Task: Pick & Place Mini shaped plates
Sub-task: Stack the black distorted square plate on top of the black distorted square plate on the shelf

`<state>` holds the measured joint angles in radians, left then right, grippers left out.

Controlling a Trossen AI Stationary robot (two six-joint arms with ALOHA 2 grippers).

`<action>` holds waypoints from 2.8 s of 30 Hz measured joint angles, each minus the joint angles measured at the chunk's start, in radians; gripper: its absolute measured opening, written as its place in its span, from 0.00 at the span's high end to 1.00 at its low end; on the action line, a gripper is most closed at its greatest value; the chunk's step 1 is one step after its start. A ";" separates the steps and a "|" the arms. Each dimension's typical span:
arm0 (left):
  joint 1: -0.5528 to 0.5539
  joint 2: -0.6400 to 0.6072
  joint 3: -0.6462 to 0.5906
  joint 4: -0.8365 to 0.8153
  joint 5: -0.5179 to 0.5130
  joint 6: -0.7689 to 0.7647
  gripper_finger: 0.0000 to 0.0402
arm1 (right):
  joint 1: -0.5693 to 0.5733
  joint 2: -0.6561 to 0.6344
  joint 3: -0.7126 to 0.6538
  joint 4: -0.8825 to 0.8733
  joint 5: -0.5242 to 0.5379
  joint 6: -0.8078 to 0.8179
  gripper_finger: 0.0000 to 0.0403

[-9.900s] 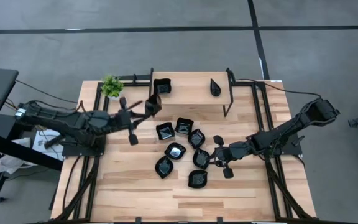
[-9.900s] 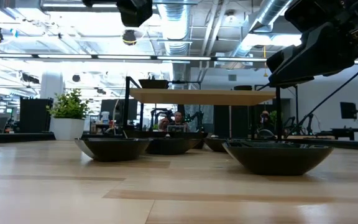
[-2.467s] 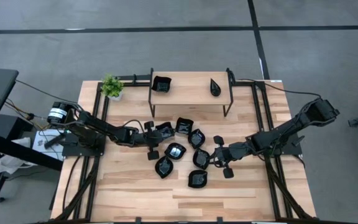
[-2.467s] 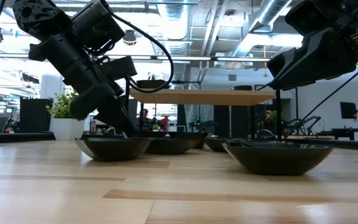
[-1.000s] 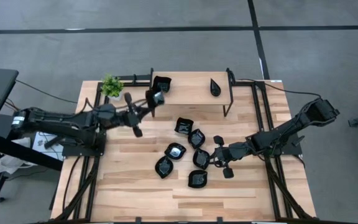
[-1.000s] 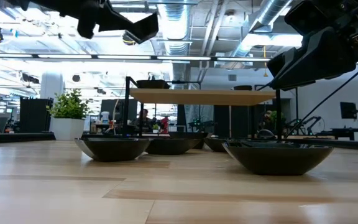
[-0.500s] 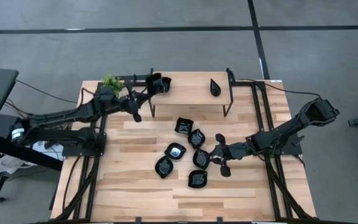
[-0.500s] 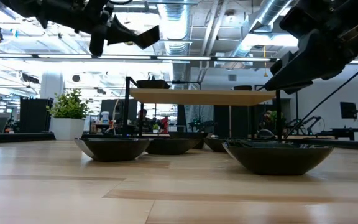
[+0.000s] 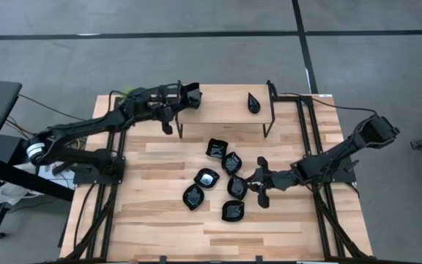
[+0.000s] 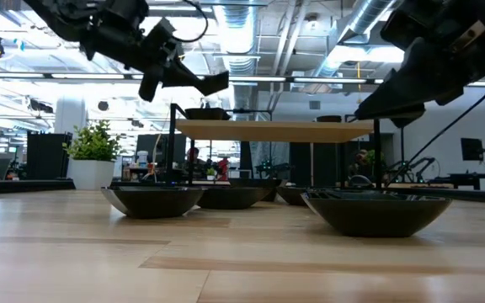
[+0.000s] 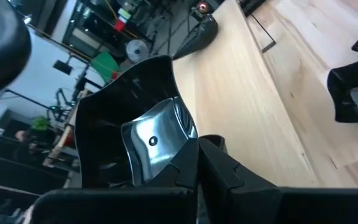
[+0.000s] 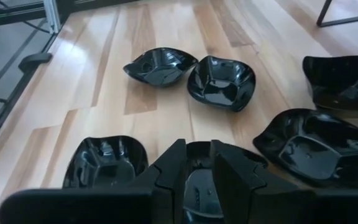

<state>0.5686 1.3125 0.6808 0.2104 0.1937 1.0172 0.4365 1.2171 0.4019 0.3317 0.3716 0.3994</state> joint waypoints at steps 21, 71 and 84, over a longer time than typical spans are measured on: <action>0.023 0.055 0.001 -0.015 -0.082 -0.012 0.96 | 0.068 0.000 0.000 -0.002 0.079 0.021 0.83; -0.571 -0.127 -0.267 0.254 -0.078 -0.944 0.67 | 0.065 0.000 0.000 0.009 0.125 0.010 0.83; -0.492 0.228 0.097 -0.124 -0.097 -0.811 0.67 | 0.067 0.000 0.000 -0.010 0.098 0.010 0.83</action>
<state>0.0767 1.5404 0.7781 0.0863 0.0971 0.2060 0.5037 1.2175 0.4023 0.3217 0.4693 0.4094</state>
